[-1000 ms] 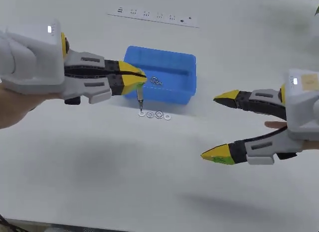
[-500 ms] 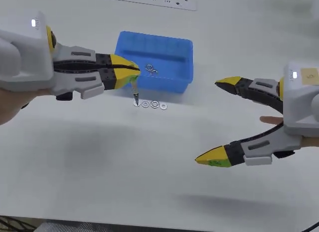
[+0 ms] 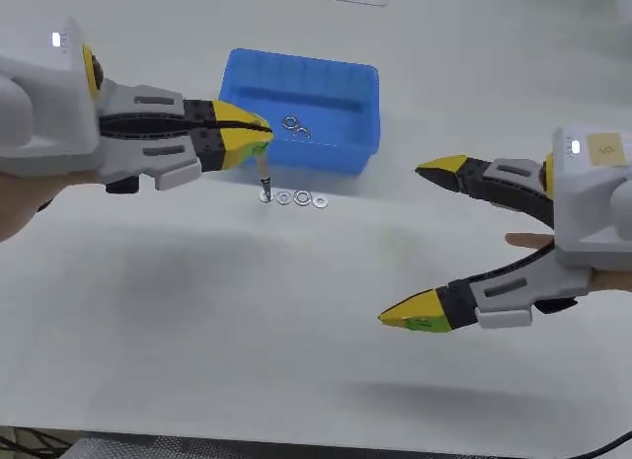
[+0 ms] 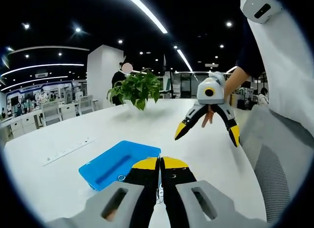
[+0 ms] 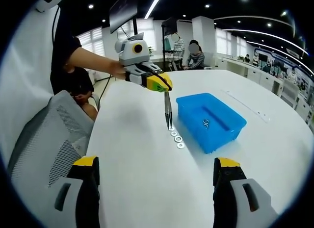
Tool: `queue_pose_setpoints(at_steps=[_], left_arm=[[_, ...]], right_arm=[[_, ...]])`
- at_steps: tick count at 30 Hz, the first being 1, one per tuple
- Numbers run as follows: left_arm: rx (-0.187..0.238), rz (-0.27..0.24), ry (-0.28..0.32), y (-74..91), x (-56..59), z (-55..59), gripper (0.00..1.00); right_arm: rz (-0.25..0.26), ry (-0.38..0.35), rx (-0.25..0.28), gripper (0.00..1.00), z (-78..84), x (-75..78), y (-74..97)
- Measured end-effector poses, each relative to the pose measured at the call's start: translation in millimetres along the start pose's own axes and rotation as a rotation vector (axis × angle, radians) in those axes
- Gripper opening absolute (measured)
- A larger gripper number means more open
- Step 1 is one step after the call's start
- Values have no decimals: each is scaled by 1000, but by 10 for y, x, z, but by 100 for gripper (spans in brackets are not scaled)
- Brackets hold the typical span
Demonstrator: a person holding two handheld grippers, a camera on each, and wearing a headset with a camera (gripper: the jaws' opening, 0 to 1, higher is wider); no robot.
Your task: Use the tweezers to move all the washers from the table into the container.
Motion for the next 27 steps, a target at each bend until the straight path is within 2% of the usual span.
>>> queue_pose_setpoints(at_steps=[2, 4, 5, 10, 18, 21, 24, 27], left_arm=[[-5, 3, 1, -1, 7, 10, 5], [-31, 13, -13, 5, 18, 39, 5], [-21, 13, -2, -12, 30, 31, 5], [-47, 21, -31, -4, 67, 11, 5], [-81, 46, -33, 53, 132, -4, 5], [-87, 51, -32, 51, 134, -5, 5], [-89, 52, -32, 29, 141, -8, 5], [-94, 62, -33, 6, 150, -15, 5]], right_arm=[[2, -6, 5, 97, -3, 3, -3], [2, -8, 7, 97, -2, 5, -10], [1, -7, 5, 96, -1, 6, -15], [-9, -8, 20, 96, -34, -1, -78], [-75, 10, 23, 94, -92, -22, -300], [-98, 4, 3, 86, -96, -18, -412], [-110, -6, 6, 77, -114, -13, -542], [-124, 18, 3, 72, -146, -22, -672]])
Point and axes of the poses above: the centre of the closed fingertips' face, and the gripper's own axes: y roughly backward along the fingers, x roughly to its right, z roughly out of its underside, the point moved 8 cm from there along y, roughly backward along the fingers, and after that the axes turned 10 degrees about x, right-handed, at the moved point
